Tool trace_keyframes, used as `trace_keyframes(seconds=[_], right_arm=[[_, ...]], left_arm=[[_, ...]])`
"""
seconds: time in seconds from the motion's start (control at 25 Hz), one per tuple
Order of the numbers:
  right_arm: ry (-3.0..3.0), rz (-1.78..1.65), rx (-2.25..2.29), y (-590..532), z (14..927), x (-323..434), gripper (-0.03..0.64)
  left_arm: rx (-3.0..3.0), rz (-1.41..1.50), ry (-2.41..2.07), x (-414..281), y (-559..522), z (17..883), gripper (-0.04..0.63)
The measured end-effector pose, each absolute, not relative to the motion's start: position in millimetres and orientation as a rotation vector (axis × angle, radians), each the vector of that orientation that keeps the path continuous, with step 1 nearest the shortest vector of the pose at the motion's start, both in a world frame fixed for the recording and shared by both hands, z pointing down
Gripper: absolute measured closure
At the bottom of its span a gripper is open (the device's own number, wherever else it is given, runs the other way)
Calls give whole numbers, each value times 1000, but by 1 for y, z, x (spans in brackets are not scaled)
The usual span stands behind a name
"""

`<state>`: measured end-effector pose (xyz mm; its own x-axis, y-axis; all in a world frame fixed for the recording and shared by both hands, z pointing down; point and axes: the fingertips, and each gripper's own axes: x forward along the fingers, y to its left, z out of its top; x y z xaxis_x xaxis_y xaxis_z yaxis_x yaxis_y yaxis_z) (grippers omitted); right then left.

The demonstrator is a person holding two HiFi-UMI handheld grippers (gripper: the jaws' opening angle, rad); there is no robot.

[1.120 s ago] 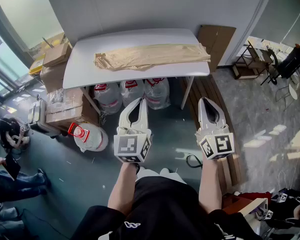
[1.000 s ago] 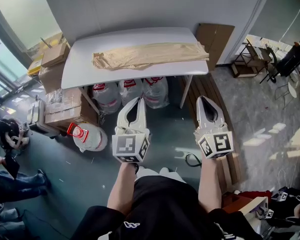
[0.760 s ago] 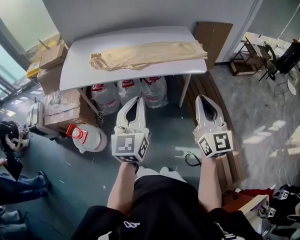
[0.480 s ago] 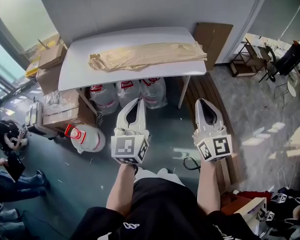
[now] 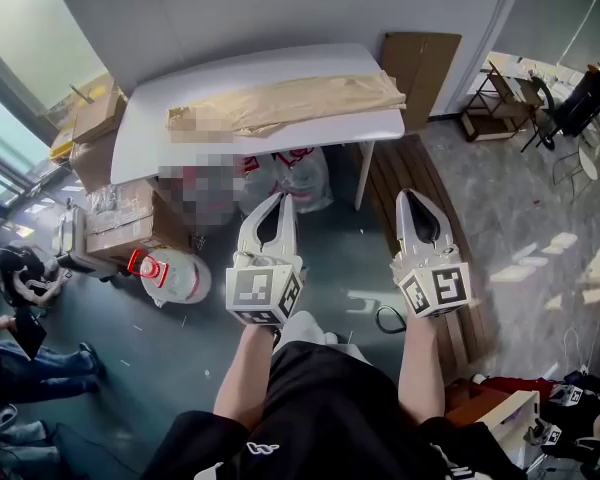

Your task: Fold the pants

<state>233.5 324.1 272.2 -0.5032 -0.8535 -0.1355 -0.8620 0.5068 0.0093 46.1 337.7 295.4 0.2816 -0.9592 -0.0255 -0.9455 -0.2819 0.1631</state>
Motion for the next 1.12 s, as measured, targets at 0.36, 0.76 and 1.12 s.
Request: trace_keyframes(seconds=[0.36,0.76,1.12], right_arm=[[2655,159,-1415,274,265,212,611],[2679,119,-1471,107,294,182,611],[2639,132,-1486,-64,271,133,611]], left_arm=[[2414,-216,-1870,32,290,286,594],[2398,-212,-1783,7,108,318,594],[2471,-188,-1732,-28,-60,295,594]])
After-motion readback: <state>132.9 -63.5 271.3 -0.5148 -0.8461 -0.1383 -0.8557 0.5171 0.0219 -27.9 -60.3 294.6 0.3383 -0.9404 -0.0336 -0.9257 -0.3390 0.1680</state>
